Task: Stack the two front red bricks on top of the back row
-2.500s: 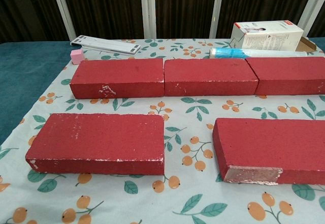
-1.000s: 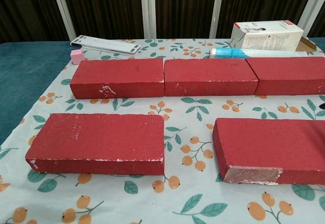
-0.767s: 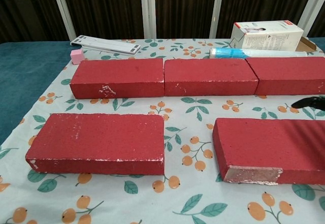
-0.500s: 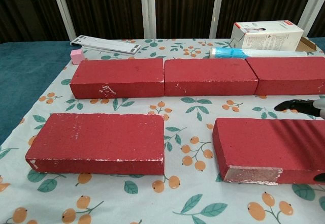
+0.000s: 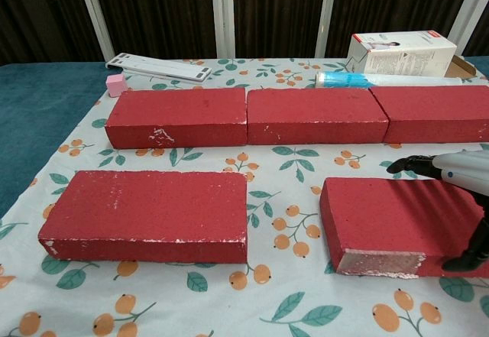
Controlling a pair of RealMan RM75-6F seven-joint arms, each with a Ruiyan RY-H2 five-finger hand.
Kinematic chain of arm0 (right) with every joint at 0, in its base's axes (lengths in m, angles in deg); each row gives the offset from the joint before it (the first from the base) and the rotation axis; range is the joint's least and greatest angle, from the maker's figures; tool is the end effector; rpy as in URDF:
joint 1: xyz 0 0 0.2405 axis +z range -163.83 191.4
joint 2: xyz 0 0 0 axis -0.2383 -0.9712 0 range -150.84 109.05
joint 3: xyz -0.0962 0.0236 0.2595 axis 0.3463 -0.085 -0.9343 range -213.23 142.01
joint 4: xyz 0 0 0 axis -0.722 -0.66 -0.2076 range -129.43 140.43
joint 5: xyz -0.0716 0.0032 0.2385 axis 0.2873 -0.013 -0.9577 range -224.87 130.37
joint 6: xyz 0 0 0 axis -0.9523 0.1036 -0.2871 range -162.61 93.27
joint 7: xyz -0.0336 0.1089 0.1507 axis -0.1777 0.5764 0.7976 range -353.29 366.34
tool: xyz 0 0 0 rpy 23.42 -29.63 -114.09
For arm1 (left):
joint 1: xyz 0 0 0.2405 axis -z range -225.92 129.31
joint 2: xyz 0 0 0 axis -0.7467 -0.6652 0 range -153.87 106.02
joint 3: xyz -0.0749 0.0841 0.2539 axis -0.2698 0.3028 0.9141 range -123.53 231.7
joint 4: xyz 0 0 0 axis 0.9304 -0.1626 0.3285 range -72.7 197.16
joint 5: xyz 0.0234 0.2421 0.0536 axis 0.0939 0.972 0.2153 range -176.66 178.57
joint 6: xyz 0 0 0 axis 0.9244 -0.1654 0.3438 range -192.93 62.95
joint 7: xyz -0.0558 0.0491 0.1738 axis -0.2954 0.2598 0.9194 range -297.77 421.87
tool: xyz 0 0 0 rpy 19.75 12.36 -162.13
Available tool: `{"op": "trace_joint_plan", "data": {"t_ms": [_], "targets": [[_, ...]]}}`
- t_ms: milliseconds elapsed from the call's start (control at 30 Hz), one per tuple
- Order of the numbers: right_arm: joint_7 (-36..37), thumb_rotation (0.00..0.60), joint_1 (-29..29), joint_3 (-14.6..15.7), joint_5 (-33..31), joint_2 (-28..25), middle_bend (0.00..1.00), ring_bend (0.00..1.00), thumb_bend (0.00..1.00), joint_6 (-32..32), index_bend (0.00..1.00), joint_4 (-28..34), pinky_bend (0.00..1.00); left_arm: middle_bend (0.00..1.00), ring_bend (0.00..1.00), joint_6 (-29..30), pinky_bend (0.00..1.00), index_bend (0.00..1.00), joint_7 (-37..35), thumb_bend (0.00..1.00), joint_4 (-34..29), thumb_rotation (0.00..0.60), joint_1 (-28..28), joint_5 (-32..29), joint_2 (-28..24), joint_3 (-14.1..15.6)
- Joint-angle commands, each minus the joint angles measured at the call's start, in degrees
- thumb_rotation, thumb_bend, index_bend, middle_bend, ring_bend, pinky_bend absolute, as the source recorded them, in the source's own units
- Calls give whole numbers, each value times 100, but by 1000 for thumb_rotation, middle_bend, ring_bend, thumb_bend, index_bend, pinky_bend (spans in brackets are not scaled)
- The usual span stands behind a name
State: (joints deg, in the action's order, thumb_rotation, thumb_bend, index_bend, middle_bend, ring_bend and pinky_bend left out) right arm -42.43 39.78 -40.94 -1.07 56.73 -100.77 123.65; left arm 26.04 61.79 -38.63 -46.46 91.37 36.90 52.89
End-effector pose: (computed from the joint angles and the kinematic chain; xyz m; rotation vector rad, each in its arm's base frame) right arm -0.1968 -0.2697 -0.0330 1.7888 -1.1706 0.5247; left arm -0.3099 0.2041 0.1458 -1.3467 -0.9219 -1.0280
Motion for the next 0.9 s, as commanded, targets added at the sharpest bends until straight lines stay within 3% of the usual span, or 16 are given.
{"op": "trace_joint_plan", "data": {"t_ms": [33, 633, 900], "targets": [[-93, 600, 98, 8, -146, 57, 0, 0, 69, -24, 0, -40, 0, 24, 0, -20, 127, 92, 14, 10, 0, 600, 9, -6, 5, -1], [-358, 600, 517, 41, -715, 266, 170, 0, 68, -280, 11, -216, 0, 24, 0, -87, 127, 95, 76, 10, -14, 600, 28, -33, 14, -7], [-376, 600, 632, 91, -689, 178, 250, 32, 69, -403, 208, -124, 0, 24, 0, -121, 127, 96, 106, 10, -22, 600, 39, -31, 18, 1]]}}
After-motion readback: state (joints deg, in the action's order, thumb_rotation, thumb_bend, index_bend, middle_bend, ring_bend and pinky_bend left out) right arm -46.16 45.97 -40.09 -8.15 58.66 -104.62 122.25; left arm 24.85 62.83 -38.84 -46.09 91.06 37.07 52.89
